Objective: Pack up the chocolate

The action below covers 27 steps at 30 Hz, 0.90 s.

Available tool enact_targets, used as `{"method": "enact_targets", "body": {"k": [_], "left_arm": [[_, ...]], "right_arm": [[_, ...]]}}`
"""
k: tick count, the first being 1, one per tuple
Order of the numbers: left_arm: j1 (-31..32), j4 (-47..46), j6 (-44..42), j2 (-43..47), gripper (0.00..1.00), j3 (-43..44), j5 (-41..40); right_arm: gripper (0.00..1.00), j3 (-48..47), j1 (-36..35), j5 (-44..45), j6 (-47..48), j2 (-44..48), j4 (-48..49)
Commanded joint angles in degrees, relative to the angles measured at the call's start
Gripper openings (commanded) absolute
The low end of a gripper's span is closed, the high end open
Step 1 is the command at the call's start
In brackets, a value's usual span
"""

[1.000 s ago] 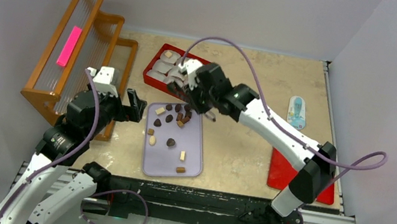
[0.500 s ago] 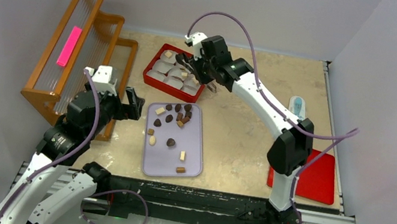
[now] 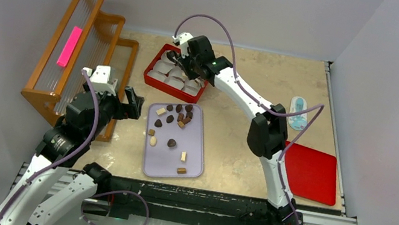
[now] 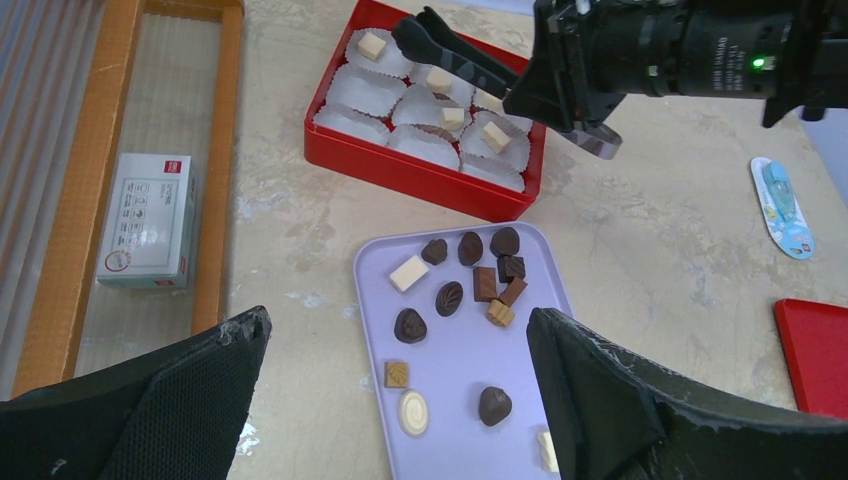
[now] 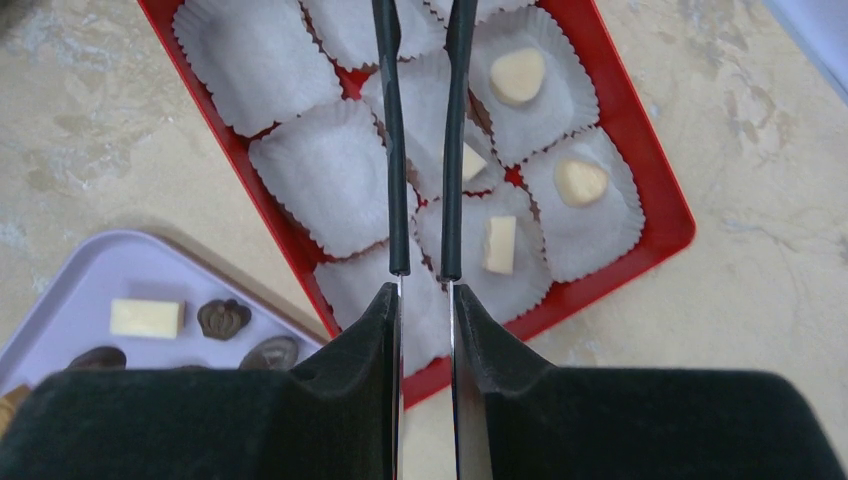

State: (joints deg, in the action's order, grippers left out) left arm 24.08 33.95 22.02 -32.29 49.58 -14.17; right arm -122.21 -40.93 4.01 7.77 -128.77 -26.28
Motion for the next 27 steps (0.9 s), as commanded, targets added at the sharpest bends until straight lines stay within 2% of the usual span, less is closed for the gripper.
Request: {"method": "enact_targets", "body": {"k": [1, 27], "left_arm": [[0.2, -1.9, 0.2, 0.6, 1.00, -0.3, -0.4], [0.2, -1.9, 0.2, 1.3, 1.00, -0.5, -1.6]], "right_arm": [[0.19, -5.2, -0.2, -1.6, 0.2, -2.7, 3.5], [0.28, -7.1, -0.2, -6.4, 0.9, -9.5, 6.5]]}}
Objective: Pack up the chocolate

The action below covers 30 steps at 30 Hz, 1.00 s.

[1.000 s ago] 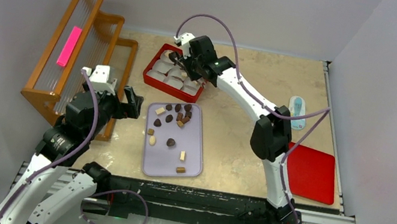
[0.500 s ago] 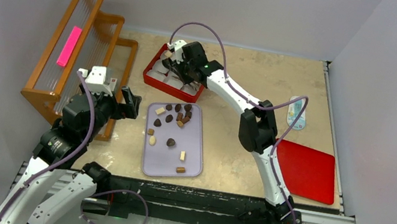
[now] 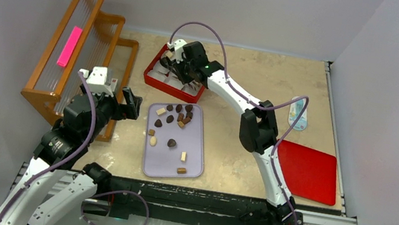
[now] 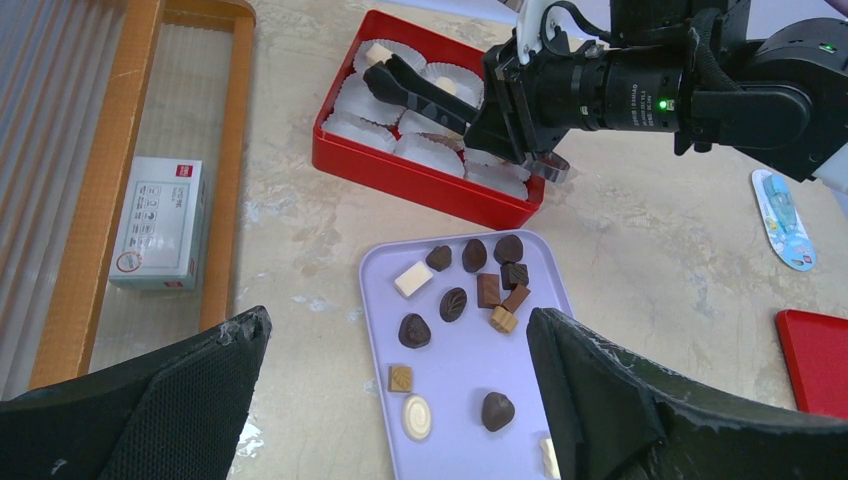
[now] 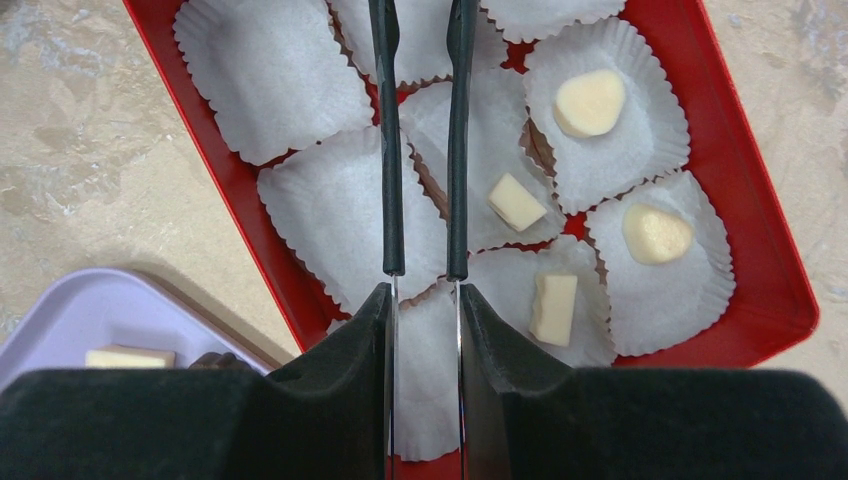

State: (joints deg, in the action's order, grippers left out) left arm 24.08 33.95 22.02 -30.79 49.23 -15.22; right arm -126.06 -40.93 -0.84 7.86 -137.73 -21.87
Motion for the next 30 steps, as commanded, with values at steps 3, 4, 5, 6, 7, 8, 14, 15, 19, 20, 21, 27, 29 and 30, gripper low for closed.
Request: {"method": "enact_targets", "body": {"k": [3, 4, 5, 6, 7, 8, 14, 15, 19, 20, 21, 27, 29, 30], "left_arm": [[0.2, -1.9, 0.2, -0.3, 1.00, -0.1, -0.5], [0.2, -1.9, 0.2, -0.3, 1.00, -0.1, -0.5], [0.2, -1.9, 0.1, -0.4, 1.00, -0.1, -0.5], [0.2, -1.9, 0.2, -0.3, 1.00, -0.1, -0.5], [0.2, -1.9, 0.2, -0.3, 1.00, -0.1, -0.5], [0.2, -1.9, 0.2, -0.2, 1.00, -0.1, -0.5], [0.2, -1.9, 0.2, -0.2, 1.00, -0.2, -0.5], [0.2, -1.9, 0.2, -0.2, 1.00, -0.2, -0.5], [0.2, -1.9, 0.2, -0.2, 1.00, -0.2, -0.5], [0.2, -1.9, 0.2, -0.2, 1.00, -0.1, -0.5], [0.2, -1.9, 0.2, -0.2, 1.00, -0.1, -0.5], [0.2, -1.8, 0.2, -0.2, 1.00, -0.1, -0.5], [0.2, -1.8, 0.2, -0.2, 1.00, -0.1, -0.4], [0.2, -1.8, 0.2, -0.2, 1.00, -0.1, -0.4]], "right_arm": [[0.30, -4.1, -0.2, -2.0, 1.0, -0.9, 1.8], [0.30, -4.3, -0.2, -1.9, 1.0, -1.0, 1.8], [0.31, -4.3, -0.2, -1.8, 1.0, -1.0, 1.8], [0.33, -4.4, -0.3, -1.7, 1.0, -1.0, 1.9], [0.34, -4.4, -0.2, -1.6, 1.1, -0.9, 2.0], [0.36, -4.4, -0.2, -1.5, 1.1, -0.8, 2.1], [0.39, -4.5, -0.3, -1.2, 1.2, -0.2, 2.4], [0.39, -4.5, -0.3, -1.2, 1.2, 0.0, 2.4], [0.40, -5.0, -0.3, -1.1, 1.2, 0.3, 2.2], [0.40, -5.1, -0.3, -1.1, 1.2, 0.5, 2.2], [0.40, -5.0, -0.2, -1.1, 1.3, 0.7, 2.1], [0.39, -3.7, -0.3, -1.0, 1.4, 4.1, 1.4], [0.39, -2.5, -0.2, -0.8, 1.3, 5.9, 1.4], [0.38, -1.9, -0.2, -0.9, 1.3, 6.8, 1.3]]}}
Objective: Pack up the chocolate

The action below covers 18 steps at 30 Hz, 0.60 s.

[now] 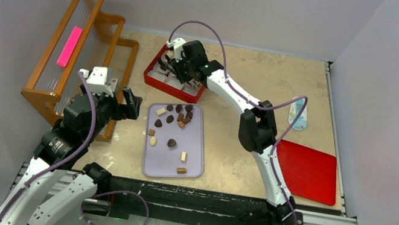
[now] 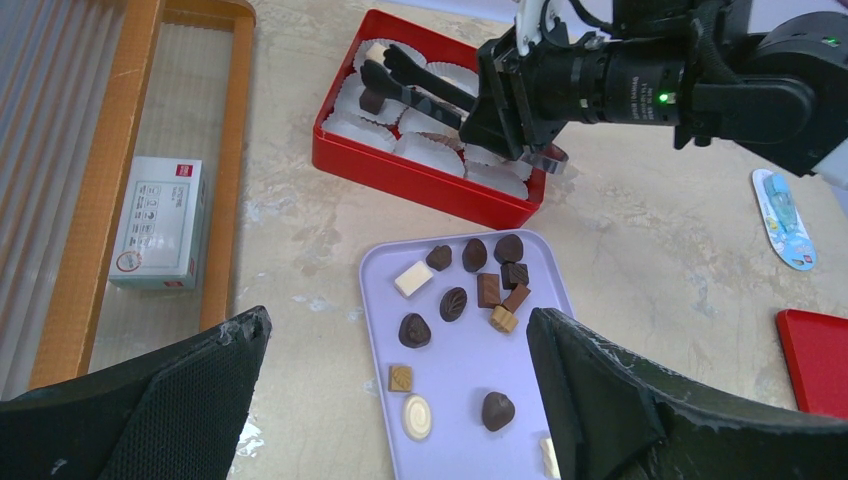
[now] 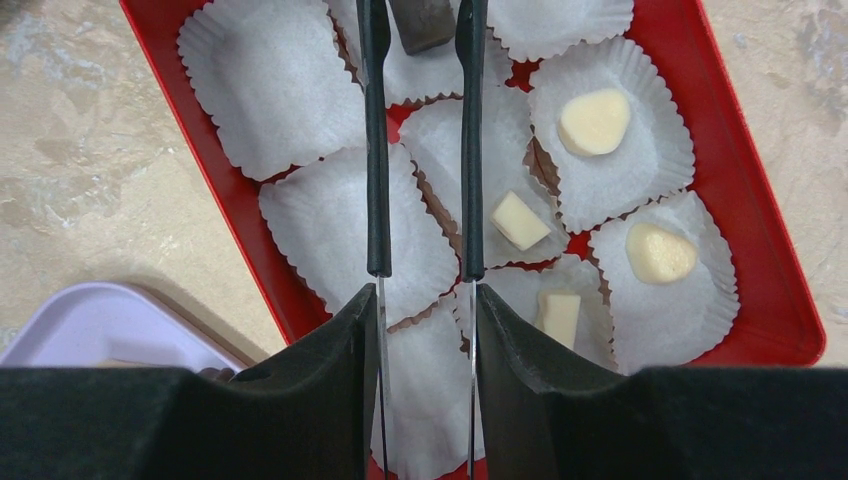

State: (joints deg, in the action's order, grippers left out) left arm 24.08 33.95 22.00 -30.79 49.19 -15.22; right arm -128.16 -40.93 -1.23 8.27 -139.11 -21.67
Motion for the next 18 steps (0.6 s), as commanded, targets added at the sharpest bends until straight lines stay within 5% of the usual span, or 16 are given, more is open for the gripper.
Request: {"method": "enact_targets", "body": {"k": [1, 11, 18], "left_arm": [[0.2, -1.8, 0.2, -0.1, 1.00, 0.0, -0.4], [0.2, -1.7, 0.3, -0.5, 1.00, -0.1, 1.4], [0.2, -2.0, 0.3, -1.0, 1.00, -0.2, 4.2]], "right_arm": [[0.38, 1.0, -0.3, -0.3, 0.9, 9.1, 1.1], [0.38, 9.0, -0.3, 0.5, -2.3, 19.4, -2.8], [0.37, 24.3, -0.4, 0.7, -5.4, 32.2, -2.8]]}}
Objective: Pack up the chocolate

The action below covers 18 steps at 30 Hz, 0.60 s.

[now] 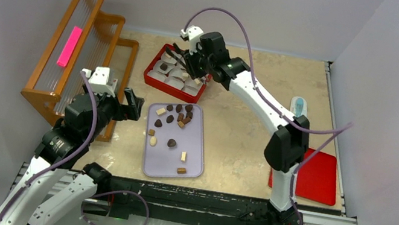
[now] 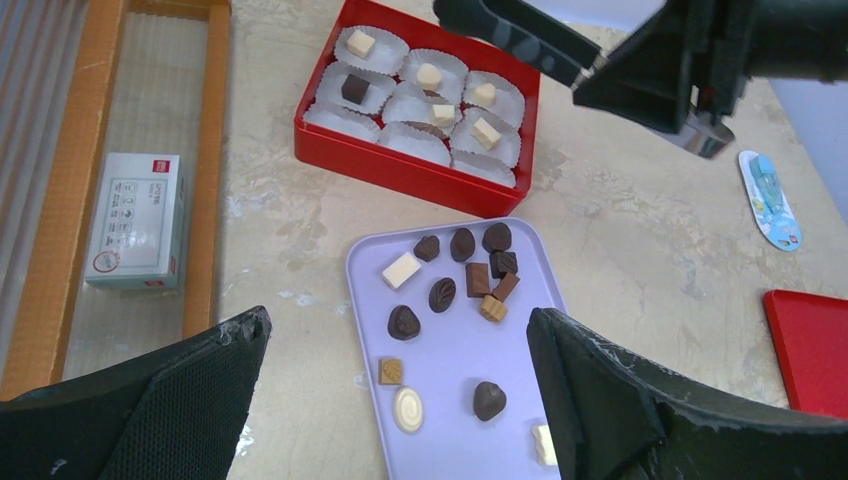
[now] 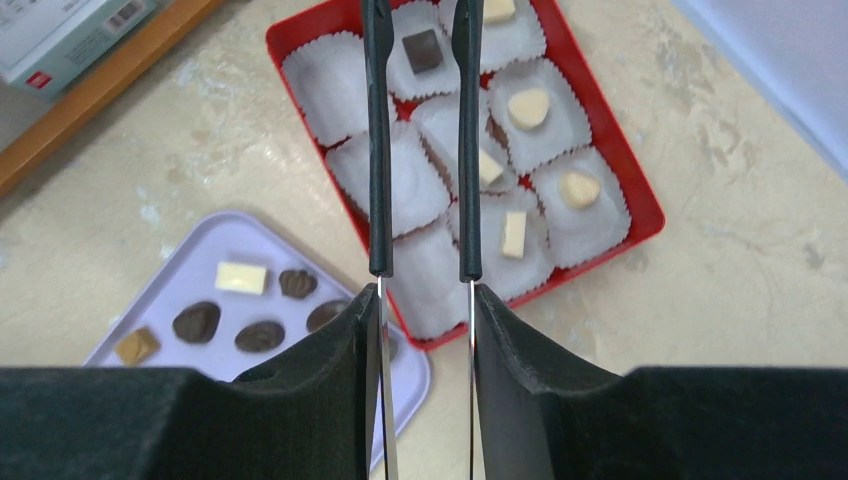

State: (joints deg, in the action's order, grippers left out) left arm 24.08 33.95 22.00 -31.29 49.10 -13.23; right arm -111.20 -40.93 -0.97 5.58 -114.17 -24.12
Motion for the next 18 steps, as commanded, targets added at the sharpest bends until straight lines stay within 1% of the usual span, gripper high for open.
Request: {"method": "enact_targets", "body": {"k": [1, 4, 7, 9, 11, 18], "left_arm": [[0.2, -1.9, 0.3, -0.5, 1.00, -0.1, 2.5], [0.2, -2.0, 0.3, 0.1, 1.00, 0.0, 3.0], [0.2, -2.2, 0.3, 0.8, 1.00, -0.1, 3.2], [0.1, -2.3, 0.3, 1.0, 1.00, -0.1, 3.4], [0.2, -2.2, 0.3, 1.1, 1.00, -0.2, 3.4], [0.2, -2.2, 0.3, 1.1, 1.00, -0.1, 3.3]], "right_arm": [[0.37, 10.1, -0.4, 0.7, -3.0, 9.2, 0.5], [0.36, 15.5, -0.5, 3.1, -3.6, 12.5, 2.2], [0.34, 16.8, -0.4, 4.3, -4.4, 12.3, 1.6], [0.33, 16.3, -0.4, 6.8, -4.3, 10.9, 1.6], [0.33, 14.1, -0.4, 8.8, -3.8, 8.2, 0.9], [0.32, 1.4, -0.3, 15.4, -3.9, -3.8, -6.0]]}}
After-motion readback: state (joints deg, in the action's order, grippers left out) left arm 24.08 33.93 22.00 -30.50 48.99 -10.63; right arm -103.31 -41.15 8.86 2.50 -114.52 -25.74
